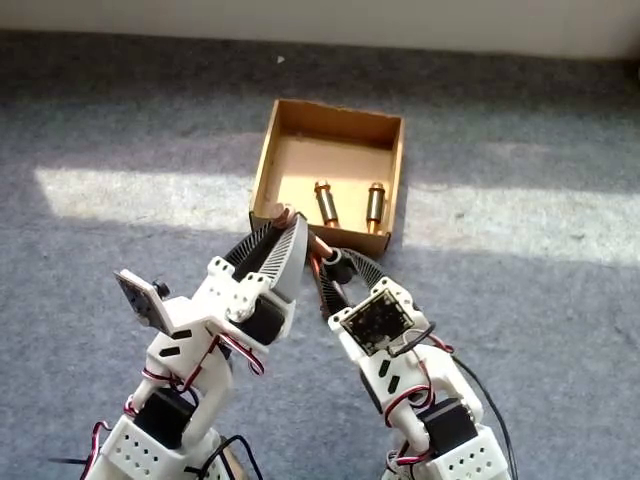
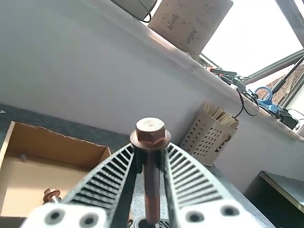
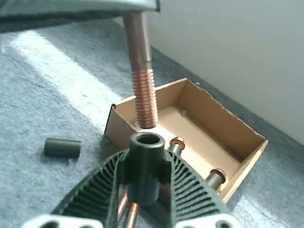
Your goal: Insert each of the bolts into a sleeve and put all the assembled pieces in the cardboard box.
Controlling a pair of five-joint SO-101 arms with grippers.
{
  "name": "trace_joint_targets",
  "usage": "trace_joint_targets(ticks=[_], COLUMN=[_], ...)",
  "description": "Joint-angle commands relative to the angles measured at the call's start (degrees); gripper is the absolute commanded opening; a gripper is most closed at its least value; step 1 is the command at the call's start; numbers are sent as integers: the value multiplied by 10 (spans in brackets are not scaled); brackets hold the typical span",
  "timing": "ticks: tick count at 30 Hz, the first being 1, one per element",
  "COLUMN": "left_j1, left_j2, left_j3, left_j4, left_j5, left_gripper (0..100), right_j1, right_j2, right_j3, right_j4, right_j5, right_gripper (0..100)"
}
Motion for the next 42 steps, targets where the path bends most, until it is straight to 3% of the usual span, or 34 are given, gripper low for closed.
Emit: trace_joint_targets(ticks=[1, 18, 42], left_j1=[8, 28, 28], left_j2=[-3, -6, -7], left_j3=[7, 7, 13], left_j4=[-13, 23, 20], left_j5=[2, -58, -58], left_gripper=[7, 7, 7], right_j1=[-14, 17, -3], right_j2=[-8, -9, -9], right_j3=[80, 48, 46], right_j4=[-8, -9, -8], right_j5=[7, 34, 38], right_gripper=[5, 5, 5])
